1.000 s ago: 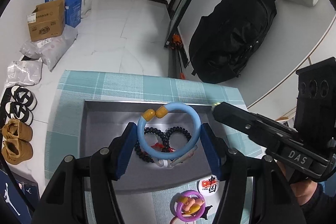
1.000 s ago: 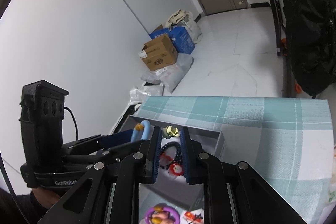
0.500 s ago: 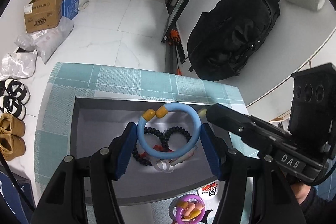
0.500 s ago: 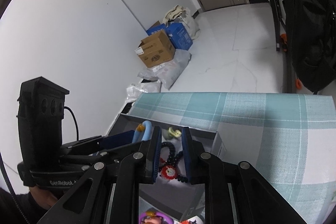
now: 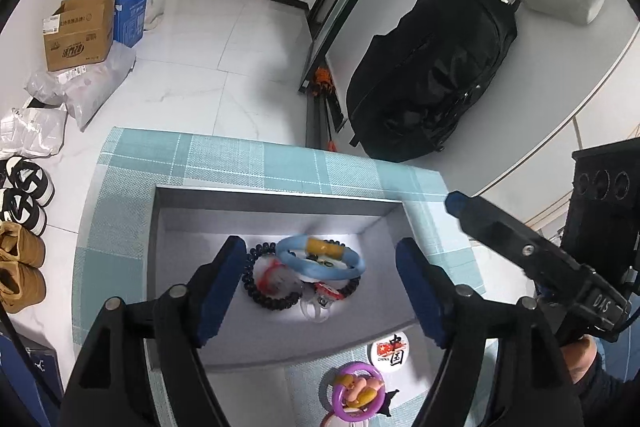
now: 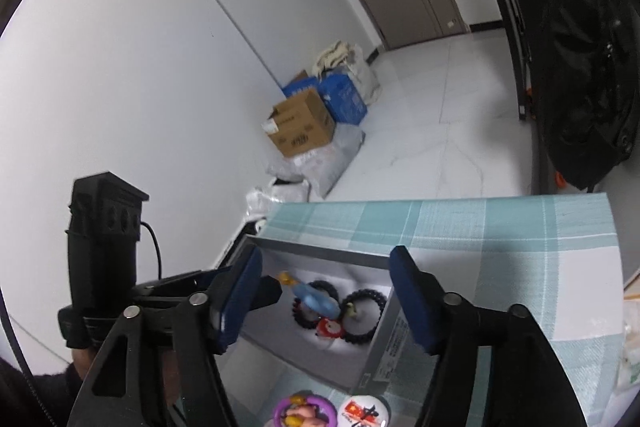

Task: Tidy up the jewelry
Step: 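Lower the blue ring into the white box and open the left tool, then move the open left tool back over the white pin badge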

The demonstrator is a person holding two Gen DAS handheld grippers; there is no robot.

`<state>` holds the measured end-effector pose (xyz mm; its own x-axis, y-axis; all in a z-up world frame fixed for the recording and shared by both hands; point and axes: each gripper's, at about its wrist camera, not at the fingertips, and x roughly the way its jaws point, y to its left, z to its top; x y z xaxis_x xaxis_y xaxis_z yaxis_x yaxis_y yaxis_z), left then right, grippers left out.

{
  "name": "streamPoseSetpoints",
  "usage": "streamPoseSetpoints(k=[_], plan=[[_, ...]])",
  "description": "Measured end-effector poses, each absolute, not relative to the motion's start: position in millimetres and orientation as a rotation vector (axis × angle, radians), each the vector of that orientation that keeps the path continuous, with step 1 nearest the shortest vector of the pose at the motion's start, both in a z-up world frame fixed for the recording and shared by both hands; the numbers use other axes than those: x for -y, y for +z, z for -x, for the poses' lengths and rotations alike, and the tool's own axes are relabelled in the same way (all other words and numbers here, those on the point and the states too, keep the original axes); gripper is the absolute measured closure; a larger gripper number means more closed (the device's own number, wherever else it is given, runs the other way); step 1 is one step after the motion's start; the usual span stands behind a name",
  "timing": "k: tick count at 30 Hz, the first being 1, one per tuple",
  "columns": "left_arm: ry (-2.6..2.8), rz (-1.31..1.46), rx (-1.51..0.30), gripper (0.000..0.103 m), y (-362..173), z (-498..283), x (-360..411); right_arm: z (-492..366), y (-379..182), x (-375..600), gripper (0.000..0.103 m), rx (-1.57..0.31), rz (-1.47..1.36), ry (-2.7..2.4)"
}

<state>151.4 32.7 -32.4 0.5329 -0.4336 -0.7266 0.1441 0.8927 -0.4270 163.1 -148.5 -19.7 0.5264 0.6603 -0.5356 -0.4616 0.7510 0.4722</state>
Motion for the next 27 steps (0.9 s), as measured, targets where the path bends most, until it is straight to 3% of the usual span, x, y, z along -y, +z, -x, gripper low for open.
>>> streamPoseSetpoints(k=[5, 7, 13, 27], plan=[[-0.312, 0.315, -0.924, 0.030, -28, -136, -32, -150, -10, 156, 0.031, -0.736, -0.286, 0.657], [-0.277, 0.292, -0.908, 0.030, -25, -127, -32, -143, -7, 159, 0.024, -0.732, -0.286, 0.646], [-0.225, 0.196, -0.846, 0.030, -15, -102, -25, -124, -7, 171, 0.019, -0.729, -0.294, 0.616], [-0.195, 0.241, -0.977, 0.030, -46, -65, -14, -79, -31, 180, 0.017, -0.791, -0.255, 0.528]])
